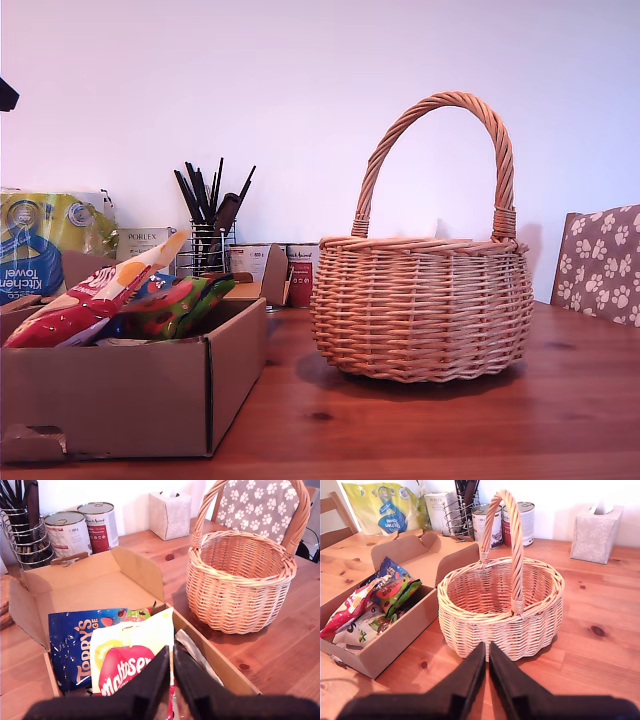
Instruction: Move the bags of Easter eggs from the cardboard box on the left into the woven basket on the right side.
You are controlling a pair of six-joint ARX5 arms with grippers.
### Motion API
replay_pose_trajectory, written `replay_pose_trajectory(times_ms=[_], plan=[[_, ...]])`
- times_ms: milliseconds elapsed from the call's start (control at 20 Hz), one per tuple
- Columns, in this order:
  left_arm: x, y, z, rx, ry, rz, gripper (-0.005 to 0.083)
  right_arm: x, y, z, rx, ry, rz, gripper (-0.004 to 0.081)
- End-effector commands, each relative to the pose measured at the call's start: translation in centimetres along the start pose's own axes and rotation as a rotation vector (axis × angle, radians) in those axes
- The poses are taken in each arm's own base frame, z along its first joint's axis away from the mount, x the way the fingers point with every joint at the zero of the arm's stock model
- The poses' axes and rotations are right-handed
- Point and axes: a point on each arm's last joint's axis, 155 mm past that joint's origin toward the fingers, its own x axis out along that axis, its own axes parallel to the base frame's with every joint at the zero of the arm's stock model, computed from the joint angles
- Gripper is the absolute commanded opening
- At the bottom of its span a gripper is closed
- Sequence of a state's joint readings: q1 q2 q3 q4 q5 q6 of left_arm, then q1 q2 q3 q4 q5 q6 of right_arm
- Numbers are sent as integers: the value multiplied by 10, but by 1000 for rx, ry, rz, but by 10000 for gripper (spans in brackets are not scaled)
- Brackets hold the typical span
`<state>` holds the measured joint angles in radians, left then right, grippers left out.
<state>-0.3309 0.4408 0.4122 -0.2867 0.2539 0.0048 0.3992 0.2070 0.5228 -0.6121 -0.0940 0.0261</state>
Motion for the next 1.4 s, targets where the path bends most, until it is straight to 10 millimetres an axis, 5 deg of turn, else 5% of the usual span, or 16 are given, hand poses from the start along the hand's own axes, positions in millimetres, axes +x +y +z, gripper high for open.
replay_pose_trajectory(times_ms=[0,400,850,900,950,1050,1100,1350], plan=[[1,1,-11,-14,32,1,-24,3,-2,-6,4,11,-8,-13],[1,1,-9,-12,24,1,-24,3,-1,-4,5,6,-3,-13],[1,-27,33,19,-49,-154,-3,6,29,10,-5,-37,164,-13],[5,-27,33,26,-32,-156,53,7,31,8,-5,-29,175,-13],[10,-26,29,46,-9,-160,217,9,31,7,-3,-17,179,-13],[24,-29,16,51,52,-181,728,13,31,4,1,2,178,-13],[31,-32,6,82,91,-200,783,14,31,3,2,9,178,-13],[63,-33,-14,180,180,-146,763,18,30,0,5,26,178,-13]])
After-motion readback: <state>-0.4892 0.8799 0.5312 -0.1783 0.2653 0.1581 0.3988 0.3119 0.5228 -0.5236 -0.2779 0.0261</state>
